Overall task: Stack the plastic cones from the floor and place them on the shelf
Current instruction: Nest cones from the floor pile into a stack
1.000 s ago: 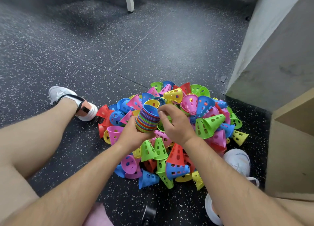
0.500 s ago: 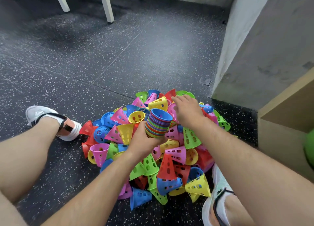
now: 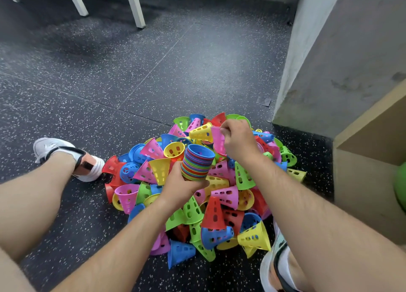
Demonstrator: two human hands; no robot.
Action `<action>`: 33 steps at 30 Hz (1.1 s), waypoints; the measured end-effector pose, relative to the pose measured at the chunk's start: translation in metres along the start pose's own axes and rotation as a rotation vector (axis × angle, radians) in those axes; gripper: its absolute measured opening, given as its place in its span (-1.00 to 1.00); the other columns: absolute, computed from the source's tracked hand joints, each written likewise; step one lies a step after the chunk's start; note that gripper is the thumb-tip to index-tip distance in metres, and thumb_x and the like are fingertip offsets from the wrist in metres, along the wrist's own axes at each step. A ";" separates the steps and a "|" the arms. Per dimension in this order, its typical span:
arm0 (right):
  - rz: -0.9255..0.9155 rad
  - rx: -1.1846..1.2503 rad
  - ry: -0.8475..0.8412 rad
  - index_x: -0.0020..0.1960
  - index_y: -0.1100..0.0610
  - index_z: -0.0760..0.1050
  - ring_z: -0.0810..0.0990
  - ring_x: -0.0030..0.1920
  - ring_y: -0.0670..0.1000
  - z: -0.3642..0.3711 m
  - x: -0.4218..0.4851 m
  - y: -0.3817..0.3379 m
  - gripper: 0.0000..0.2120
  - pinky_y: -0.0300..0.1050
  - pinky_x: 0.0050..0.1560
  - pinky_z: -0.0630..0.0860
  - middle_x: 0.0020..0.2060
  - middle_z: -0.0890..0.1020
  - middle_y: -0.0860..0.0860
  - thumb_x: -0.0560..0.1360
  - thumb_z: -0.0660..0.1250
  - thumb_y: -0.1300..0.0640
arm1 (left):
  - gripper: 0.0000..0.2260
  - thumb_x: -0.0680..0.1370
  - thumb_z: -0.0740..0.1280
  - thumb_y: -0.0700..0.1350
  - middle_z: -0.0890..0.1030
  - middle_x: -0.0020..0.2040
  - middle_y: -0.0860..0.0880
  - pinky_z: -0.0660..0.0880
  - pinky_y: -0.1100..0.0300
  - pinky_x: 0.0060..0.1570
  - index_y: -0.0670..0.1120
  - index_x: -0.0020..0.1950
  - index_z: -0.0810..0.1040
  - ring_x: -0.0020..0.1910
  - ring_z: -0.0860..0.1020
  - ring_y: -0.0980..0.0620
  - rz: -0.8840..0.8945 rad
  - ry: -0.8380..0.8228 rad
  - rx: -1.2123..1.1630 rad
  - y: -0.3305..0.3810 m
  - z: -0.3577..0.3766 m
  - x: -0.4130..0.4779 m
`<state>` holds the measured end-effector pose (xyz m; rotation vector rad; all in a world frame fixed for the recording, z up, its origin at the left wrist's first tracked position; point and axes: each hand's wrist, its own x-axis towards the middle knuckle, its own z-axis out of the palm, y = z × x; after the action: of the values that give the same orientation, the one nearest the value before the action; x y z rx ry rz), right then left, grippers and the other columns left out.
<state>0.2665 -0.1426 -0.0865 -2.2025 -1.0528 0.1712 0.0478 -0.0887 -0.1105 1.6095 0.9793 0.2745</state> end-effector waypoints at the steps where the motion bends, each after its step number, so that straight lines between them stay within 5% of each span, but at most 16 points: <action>1: -0.034 0.050 0.068 -0.05 0.10 0.58 0.48 0.05 0.16 0.001 -0.006 -0.003 -0.91 -0.12 0.06 0.33 -0.10 0.60 0.07 0.56 0.30 0.20 | -0.43 0.30 0.67 -0.19 0.66 -0.03 -0.12 0.54 0.16 -0.19 -0.02 0.17 0.44 -0.13 0.66 0.01 -0.005 0.005 -0.002 -0.001 -0.001 0.000; 9: -0.176 0.303 0.320 0.05 0.17 0.58 0.51 -0.06 -0.03 -0.010 -0.036 -0.052 -0.92 -0.24 0.03 0.43 -0.07 0.57 0.06 0.60 0.32 0.19 | -0.49 0.35 0.63 -0.27 0.65 -0.13 -0.11 0.54 0.28 -0.32 -0.10 0.16 0.43 -0.29 0.63 0.15 -0.012 0.019 -0.023 0.001 -0.010 -0.004; 13: -0.257 0.264 0.183 0.06 0.17 0.59 0.47 -0.06 -0.15 -0.008 -0.048 -0.058 -0.92 -0.40 0.04 0.38 -0.03 0.56 0.04 0.60 0.34 0.21 | -0.53 0.37 0.60 -0.31 0.64 -0.18 -0.04 0.50 0.32 -0.37 -0.08 0.12 0.43 -0.39 0.60 0.26 -0.001 0.031 -0.035 0.005 -0.013 -0.004; 17: -0.296 0.231 -0.058 0.07 0.13 0.55 0.51 0.03 -0.05 0.002 -0.071 -0.056 -0.89 -0.15 0.13 0.46 -0.01 0.53 -0.03 0.61 0.25 0.22 | -0.53 0.36 0.60 -0.34 0.61 -0.18 -0.09 0.50 0.30 -0.38 -0.08 0.09 0.43 -0.39 0.58 0.21 0.003 0.023 -0.040 0.007 -0.016 -0.003; 22: -0.179 0.266 -0.158 0.15 0.14 0.52 0.51 0.04 -0.08 -0.001 -0.088 -0.056 -0.81 -0.16 0.13 0.45 0.01 0.54 -0.05 0.66 0.16 0.18 | -0.51 0.33 0.63 -0.30 0.64 -0.16 -0.12 0.53 0.22 -0.32 -0.17 0.13 0.47 -0.27 0.61 0.05 0.001 -0.002 -0.006 0.000 -0.016 -0.008; 25: -0.128 0.179 -0.083 0.23 0.18 0.53 0.54 0.13 0.02 -0.003 -0.086 -0.046 -0.77 -0.10 0.21 0.44 0.10 0.60 0.05 0.65 0.17 0.19 | -0.59 0.29 0.65 -0.21 0.65 -0.22 -0.10 0.60 0.05 -0.27 -0.16 0.01 0.53 -0.27 0.64 0.00 0.018 -0.045 0.031 0.000 -0.012 -0.009; 28: -0.042 -0.040 0.012 0.27 0.18 0.52 0.49 0.19 0.13 -0.010 -0.073 -0.031 -0.74 0.04 0.24 0.40 0.12 0.60 0.12 0.61 0.22 0.19 | -0.47 0.26 0.67 -0.14 0.68 -0.11 -0.19 0.64 -0.01 -0.16 -0.14 0.10 0.48 -0.17 0.69 -0.10 0.021 -0.067 0.028 0.002 -0.009 -0.011; 33: 0.085 -0.303 -0.053 0.37 0.17 0.44 0.43 0.29 0.20 -0.026 -0.040 -0.007 -0.67 0.06 0.30 0.29 0.26 0.53 0.14 0.63 0.21 0.14 | -0.52 0.27 0.65 -0.14 0.67 -0.13 -0.26 0.63 -0.16 -0.11 -0.16 0.05 0.49 -0.22 0.68 -0.10 0.033 -0.103 0.054 -0.001 -0.006 -0.012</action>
<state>0.2455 -0.1819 -0.0685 -2.5299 -1.0717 0.1138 0.0356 -0.0931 -0.1051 1.6734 0.8882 0.1871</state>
